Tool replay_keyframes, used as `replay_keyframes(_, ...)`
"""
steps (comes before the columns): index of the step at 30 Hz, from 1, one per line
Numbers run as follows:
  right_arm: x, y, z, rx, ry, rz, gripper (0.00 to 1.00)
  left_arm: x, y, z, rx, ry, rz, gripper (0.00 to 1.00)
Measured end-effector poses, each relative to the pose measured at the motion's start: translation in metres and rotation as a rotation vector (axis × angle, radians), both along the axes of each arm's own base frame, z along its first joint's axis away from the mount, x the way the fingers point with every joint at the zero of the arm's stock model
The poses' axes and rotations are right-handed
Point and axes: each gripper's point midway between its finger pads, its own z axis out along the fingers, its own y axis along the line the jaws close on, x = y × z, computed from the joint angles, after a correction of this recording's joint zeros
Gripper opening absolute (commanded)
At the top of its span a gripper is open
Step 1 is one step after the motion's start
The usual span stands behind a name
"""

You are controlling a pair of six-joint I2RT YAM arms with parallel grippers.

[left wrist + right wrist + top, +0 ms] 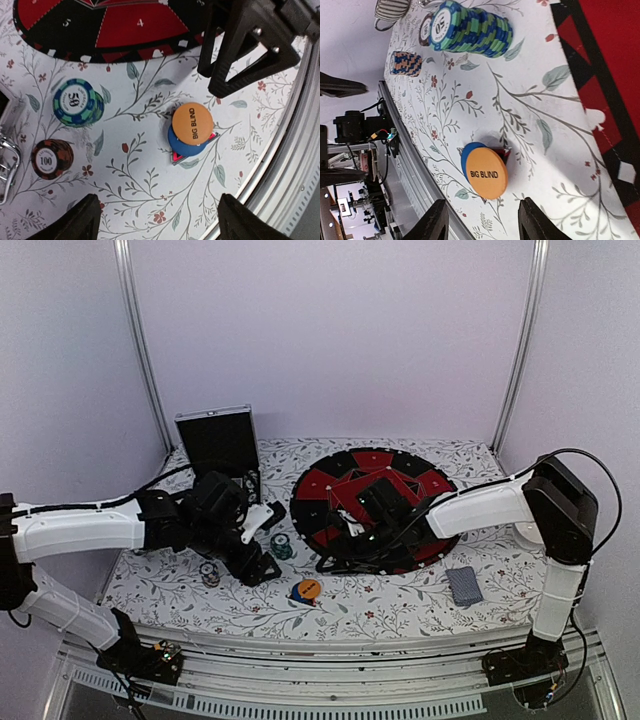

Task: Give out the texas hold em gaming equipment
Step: Pick up the big blind button from the center of the board.

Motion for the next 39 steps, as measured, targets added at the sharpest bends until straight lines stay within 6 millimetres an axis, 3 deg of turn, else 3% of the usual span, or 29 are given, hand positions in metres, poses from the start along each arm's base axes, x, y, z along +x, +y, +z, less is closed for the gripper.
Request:
replay_keyframes(4, -0.006, 0.012, -0.007, 0.058, 0.081, 0.022, 0.46, -0.013, 0.009, -0.033, 0.041, 0.074, 0.001, 0.80)
replay_keyframes(9, -0.012, 0.014, -0.022, 0.059, 0.140, 0.033, 0.41, -0.014, 0.006, -0.046, 0.045, 0.103, 0.005, 0.74)
replay_keyframes(15, -0.018, 0.015, -0.035, 0.055, 0.189, 0.051, 0.37, -0.016, 0.008, -0.072, 0.101, 0.155, 0.009, 0.74)
replay_keyframes(32, -0.015, 0.013, -0.045, 0.068, 0.225, 0.054, 0.20, -0.019, 0.006, -0.075, 0.101, 0.175, -0.001, 0.74)
replay_keyframes(39, -0.016, 0.012, -0.045, 0.077, 0.232, 0.053, 0.20, -0.020, 0.006, -0.080, 0.113, 0.185, 0.000, 0.74)
